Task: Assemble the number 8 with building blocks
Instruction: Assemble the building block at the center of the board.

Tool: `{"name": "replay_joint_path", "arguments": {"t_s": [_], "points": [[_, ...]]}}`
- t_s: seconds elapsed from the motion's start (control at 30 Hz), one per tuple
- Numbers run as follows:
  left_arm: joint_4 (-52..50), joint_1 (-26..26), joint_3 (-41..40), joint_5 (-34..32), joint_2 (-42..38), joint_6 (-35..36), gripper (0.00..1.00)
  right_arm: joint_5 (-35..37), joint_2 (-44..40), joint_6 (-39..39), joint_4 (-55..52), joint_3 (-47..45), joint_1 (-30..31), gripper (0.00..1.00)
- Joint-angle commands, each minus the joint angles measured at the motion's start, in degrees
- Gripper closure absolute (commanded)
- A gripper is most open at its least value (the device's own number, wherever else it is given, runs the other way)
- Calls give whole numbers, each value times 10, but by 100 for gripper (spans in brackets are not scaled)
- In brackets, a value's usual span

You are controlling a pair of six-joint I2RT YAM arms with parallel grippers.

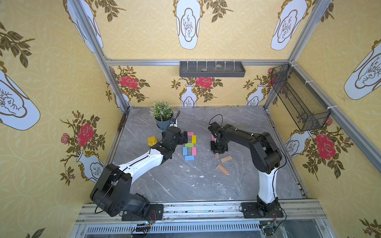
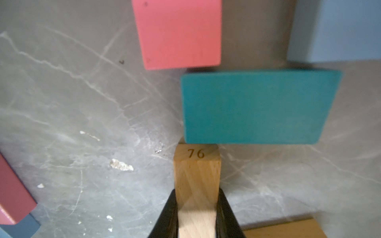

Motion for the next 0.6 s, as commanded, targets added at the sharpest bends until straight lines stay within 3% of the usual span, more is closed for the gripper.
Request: {"name": "replay_joint_path", "arguments": {"t_s": [0.0, 0.57], "points": [[2, 1, 2, 4, 4, 1, 0, 32, 18, -11, 64, -5, -5, 84], [-2, 1, 5, 6, 8, 0, 0, 30, 24, -20, 65, -1, -10, 83]]}}
